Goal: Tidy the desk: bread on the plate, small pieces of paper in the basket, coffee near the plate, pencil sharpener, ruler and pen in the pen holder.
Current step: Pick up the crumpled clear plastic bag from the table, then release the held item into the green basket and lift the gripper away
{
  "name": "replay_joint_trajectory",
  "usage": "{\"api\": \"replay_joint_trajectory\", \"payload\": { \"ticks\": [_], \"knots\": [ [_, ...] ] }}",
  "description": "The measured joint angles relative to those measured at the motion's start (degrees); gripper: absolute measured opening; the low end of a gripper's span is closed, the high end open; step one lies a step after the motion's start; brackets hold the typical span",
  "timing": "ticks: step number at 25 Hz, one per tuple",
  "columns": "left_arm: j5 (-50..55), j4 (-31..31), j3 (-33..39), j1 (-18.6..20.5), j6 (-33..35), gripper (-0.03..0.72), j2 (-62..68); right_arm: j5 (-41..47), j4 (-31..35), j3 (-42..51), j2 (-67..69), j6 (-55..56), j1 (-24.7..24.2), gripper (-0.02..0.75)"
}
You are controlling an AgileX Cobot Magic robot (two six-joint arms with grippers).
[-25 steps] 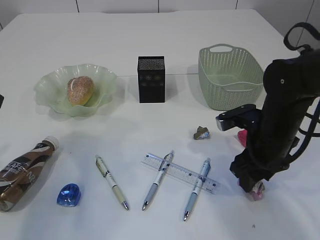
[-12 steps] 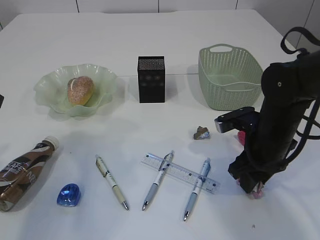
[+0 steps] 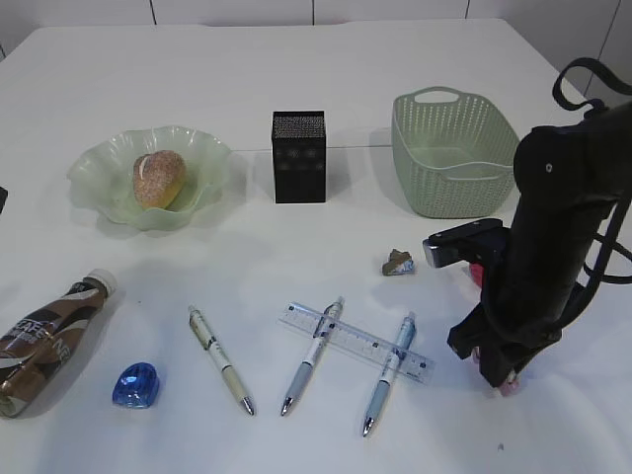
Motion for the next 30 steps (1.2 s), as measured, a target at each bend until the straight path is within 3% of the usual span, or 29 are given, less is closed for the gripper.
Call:
{"api": "replay_joint_trajectory", "payload": {
  "ticks": [12,13,20,21,22,24,27,28,30],
  "knots": [
    [0.0,0.0,0.0,0.0,0.0,0.52,0.0,14.5,5.7,-5.4,0.0,0.0,0.0,0.16],
    [0.0,0.0,0.0,0.0,0.0,0.52,0.0,17.5,9.3,-10.9,0.0,0.4,0.0,0.16],
    [0.0,0.0,0.0,0.0,0.0,0.52,0.0,18.8,10.0,-20.3,0.1,2.5,0.0,0.16],
    [0.0,0.0,0.0,0.0,0.0,0.52,0.0,19.3,10.0,-27.0,0.1,4.4,0.0,0.159],
    [0.0,0.0,0.0,0.0,0.0,0.52,0.0,19.3,10.0,-27.0,0.1,4.4,0.0,0.159],
    [0.0,0.0,0.0,0.0,0.0,0.52,0.0,19.7,8.4,-33.6,0.1,5.8,0.0,0.158],
    [0.0,0.0,0.0,0.0,0.0,0.52,0.0,19.7,8.4,-33.6,0.1,5.8,0.0,0.158],
    [0.0,0.0,0.0,0.0,0.0,0.52,0.0,20.1,3.8,-40.1,0.2,8.7,0.0,0.157],
    [0.0,0.0,0.0,0.0,0.0,0.52,0.0,20.1,0.0,-44.4,1.2,10.2,0.0,0.157]
  ]
}}
